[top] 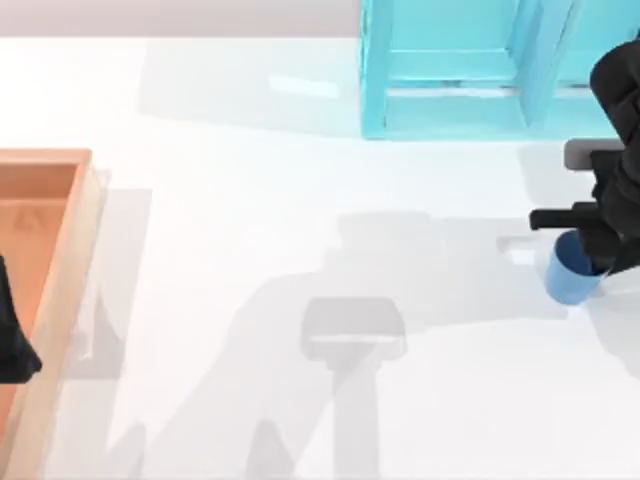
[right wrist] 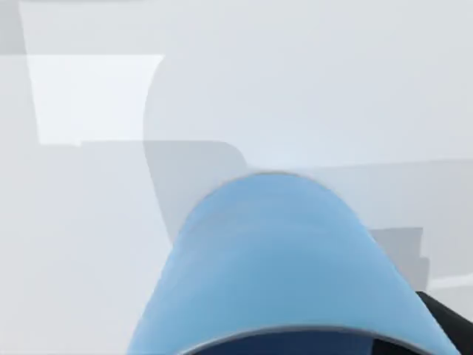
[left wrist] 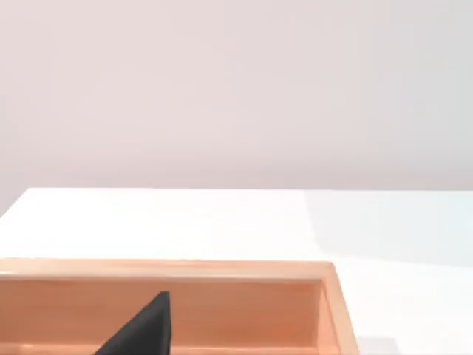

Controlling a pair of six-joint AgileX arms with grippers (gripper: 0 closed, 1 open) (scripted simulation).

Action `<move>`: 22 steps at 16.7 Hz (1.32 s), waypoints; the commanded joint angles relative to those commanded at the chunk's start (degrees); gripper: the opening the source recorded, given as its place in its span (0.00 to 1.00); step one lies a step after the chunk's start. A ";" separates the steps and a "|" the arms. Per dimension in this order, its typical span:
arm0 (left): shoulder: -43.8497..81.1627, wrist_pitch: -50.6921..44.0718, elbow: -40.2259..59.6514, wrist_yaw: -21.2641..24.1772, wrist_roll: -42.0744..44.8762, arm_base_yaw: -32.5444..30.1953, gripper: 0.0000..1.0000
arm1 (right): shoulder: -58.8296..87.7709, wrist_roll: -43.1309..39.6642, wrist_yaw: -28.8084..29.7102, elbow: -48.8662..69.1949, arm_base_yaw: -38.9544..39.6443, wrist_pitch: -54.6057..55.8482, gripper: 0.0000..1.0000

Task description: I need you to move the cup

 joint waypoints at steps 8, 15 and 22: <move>0.00 0.00 0.00 0.00 0.00 0.00 1.00 | -0.10 0.02 0.02 0.02 -0.11 -0.01 0.00; 0.00 0.00 0.00 0.00 0.00 0.00 1.00 | 5.13 -12.88 -0.07 12.05 -13.03 -7.97 0.00; 0.00 0.00 0.00 0.00 0.00 0.00 1.00 | 11.64 -39.06 -0.06 31.45 -39.20 -21.33 0.00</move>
